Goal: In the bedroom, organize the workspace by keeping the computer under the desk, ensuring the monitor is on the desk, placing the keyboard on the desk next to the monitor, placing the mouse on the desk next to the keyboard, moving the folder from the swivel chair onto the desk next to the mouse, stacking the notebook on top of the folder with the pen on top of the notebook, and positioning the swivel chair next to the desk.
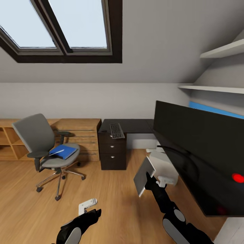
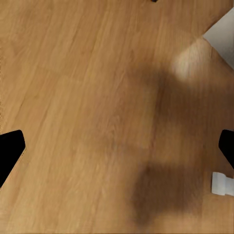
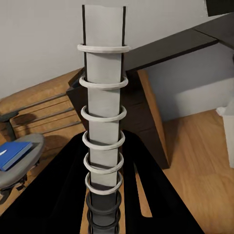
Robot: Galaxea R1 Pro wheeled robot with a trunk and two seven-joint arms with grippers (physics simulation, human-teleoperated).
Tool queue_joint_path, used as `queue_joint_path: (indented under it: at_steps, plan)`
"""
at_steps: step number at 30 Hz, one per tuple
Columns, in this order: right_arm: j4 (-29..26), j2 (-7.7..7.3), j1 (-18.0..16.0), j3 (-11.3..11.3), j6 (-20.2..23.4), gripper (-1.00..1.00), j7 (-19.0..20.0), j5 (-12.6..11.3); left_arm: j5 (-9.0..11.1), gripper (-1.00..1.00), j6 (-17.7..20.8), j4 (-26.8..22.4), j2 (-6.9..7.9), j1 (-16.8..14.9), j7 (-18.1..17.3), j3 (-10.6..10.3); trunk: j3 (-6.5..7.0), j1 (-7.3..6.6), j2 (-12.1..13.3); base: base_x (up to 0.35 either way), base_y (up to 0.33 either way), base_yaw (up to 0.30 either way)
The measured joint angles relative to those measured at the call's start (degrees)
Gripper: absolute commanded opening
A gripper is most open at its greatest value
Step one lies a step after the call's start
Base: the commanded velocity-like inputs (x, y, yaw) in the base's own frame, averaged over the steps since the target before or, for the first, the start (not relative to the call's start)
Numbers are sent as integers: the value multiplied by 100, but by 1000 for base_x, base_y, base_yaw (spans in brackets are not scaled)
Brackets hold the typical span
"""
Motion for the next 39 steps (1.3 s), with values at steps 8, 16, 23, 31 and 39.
queue_joint_path:
  at_steps: [8, 16, 23, 31, 39]
  plan:
    - [3, 0, 0, 0, 0, -100, -3, -1, 0, 100, 0, 0, 0, 0, 0, 0, 65, 0, 0, 275, 233, 0]
    - [8, 0, -2, 0, -6, -100, -9, -2, 0, 100, -1, 4, 0, 0, 3, 0, 87, 0, 0, 273, 162, 0]
    - [8, -6, 0, 0, -9, -100, -10, -3, 1, 100, -2, 5, 0, 0, 7, -12, 90, 0, 0, 289, 23, 0]
    - [11, -8, 0, 0, -9, -100, -10, -3, 1, 100, -2, 8, 1, 0, 5, -40, 90, 0, 0, 314, 2, 0]
    - [14, -9, 0, 0, -16, -100, -10, -3, 1, 100, -2, 7, 1, 0, 5, -44, 90, 0, 0, 321, 0, 0]
